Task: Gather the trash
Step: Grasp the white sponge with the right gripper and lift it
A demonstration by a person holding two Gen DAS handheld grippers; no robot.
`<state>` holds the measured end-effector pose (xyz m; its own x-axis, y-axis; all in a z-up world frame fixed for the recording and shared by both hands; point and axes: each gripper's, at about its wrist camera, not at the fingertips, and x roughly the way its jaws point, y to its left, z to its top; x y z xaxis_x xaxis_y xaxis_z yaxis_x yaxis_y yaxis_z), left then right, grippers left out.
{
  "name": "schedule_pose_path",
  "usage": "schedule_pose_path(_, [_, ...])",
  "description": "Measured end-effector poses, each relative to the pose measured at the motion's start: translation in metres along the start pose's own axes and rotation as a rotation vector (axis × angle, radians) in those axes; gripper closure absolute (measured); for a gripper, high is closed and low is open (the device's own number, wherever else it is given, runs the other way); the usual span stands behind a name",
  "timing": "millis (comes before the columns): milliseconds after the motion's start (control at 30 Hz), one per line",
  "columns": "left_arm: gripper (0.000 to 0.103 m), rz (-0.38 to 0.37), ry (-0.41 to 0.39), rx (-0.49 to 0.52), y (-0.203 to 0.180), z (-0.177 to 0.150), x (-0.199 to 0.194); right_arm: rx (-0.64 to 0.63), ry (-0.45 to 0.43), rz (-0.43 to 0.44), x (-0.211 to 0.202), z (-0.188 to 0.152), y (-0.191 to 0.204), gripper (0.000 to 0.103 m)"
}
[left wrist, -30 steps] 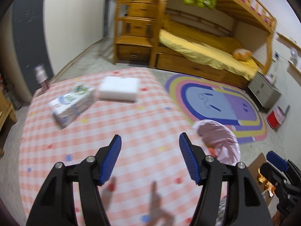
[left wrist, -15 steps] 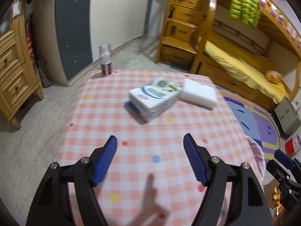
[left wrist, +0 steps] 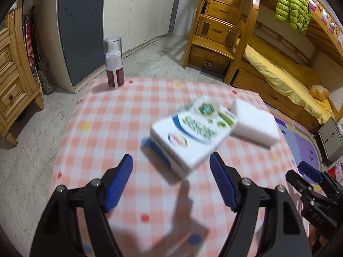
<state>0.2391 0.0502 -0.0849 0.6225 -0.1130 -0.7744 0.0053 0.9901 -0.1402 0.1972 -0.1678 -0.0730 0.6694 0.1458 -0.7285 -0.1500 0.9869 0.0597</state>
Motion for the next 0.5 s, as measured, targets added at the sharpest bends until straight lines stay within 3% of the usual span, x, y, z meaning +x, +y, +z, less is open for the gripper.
schedule_pose_path(300, [0.03, -0.004, -0.003, 0.041, -0.007, 0.023, 0.02, -0.032, 0.027, -0.01, 0.044, 0.029, -0.003, 0.048])
schedule_pose_path(333, [0.03, -0.008, 0.001, 0.042, -0.008, 0.023, 0.022, -0.032, 0.023, -0.005, 0.045, 0.031, -0.003, 0.056])
schedule_pose_path(367, [0.029, -0.011, 0.001, 0.04, -0.007, 0.023, 0.023, -0.036, 0.023, -0.002, 0.045, 0.032, -0.002, 0.077])
schedule_pose_path(433, [0.029, -0.015, 0.002, 0.037, -0.006, 0.024, 0.024, -0.042, 0.029, -0.002, 0.044, 0.031, 0.0, 0.086])
schedule_pose_path(500, [0.029, -0.022, 0.004, 0.027, -0.006, 0.025, 0.023, -0.04, 0.034, -0.015, 0.039, 0.027, 0.001, 0.088])
